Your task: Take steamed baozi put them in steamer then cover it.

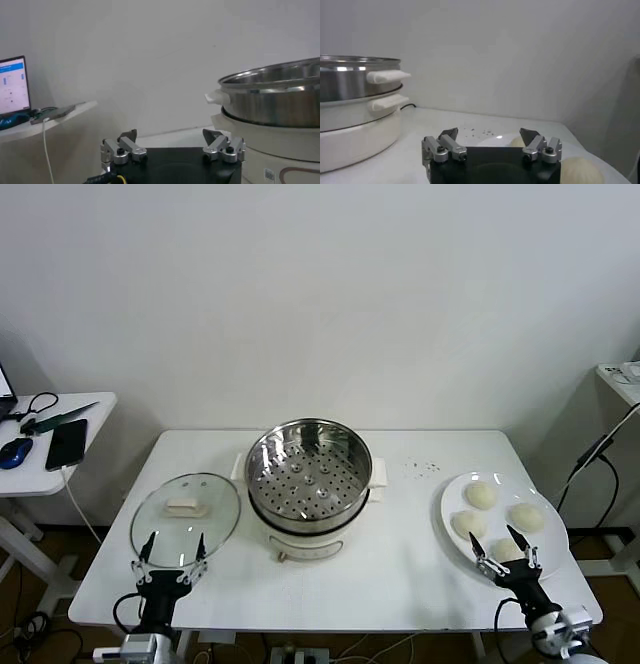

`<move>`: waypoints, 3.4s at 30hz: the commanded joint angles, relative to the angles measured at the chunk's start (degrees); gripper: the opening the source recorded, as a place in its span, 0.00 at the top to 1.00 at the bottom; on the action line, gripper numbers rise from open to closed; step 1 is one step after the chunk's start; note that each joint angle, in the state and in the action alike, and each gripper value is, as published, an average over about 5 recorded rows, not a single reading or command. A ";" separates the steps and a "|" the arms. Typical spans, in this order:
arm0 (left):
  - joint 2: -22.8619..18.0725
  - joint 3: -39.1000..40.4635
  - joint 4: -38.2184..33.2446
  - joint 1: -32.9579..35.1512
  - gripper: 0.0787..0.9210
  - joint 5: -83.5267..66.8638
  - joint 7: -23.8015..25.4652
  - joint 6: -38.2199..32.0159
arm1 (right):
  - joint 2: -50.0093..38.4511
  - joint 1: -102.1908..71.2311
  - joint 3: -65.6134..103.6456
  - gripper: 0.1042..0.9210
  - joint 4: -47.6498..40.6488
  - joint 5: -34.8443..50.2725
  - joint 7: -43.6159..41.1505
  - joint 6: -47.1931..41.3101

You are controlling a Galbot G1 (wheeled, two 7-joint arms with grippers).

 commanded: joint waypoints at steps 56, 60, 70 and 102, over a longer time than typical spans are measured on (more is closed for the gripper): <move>0.89 -1.70 1.92 -0.61 0.12 0.36 0.22 1.12 | -11.91 87.80 -75.69 0.12 -63.96 -42.98 -49.87 -0.56; 0.92 -1.74 2.20 -0.86 0.12 0.57 0.22 1.14 | -10.39 87.07 -74.33 0.12 -65.81 -44.66 -49.19 0.18; 0.96 -1.70 2.83 -1.06 0.12 0.96 0.25 0.99 | -7.35 86.62 -71.49 0.12 -69.31 -47.57 -47.83 1.44; 0.83 -2.23 2.49 0.98 0.12 0.47 0.12 -0.35 | -11.63 90.83 -77.13 0.27 -60.65 -40.78 -51.59 4.06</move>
